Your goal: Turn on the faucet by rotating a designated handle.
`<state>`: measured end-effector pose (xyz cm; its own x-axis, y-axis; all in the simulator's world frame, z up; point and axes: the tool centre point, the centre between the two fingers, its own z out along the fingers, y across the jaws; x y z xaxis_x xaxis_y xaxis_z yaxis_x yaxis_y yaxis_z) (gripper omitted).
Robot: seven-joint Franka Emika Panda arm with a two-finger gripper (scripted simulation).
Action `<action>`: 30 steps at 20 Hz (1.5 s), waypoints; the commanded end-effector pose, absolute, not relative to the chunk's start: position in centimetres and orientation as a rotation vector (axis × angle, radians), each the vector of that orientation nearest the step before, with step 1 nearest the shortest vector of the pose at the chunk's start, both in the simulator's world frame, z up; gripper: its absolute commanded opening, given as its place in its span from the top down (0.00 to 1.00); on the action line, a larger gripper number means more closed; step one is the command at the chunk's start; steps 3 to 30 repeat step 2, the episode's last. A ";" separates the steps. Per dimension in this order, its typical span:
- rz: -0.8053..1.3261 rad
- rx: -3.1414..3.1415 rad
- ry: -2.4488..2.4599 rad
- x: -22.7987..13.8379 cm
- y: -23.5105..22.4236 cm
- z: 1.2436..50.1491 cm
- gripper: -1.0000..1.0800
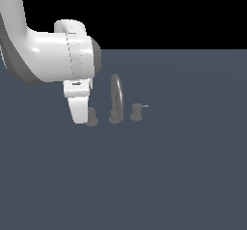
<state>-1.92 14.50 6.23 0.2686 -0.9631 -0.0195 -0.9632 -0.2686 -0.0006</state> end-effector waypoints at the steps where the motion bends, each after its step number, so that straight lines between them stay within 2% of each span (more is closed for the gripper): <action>1: 0.000 -2.443 1.975 -0.4 9.4 6.3 1.00; 30: 0.000 -2.443 1.975 -0.4 9.4 6.3 1.00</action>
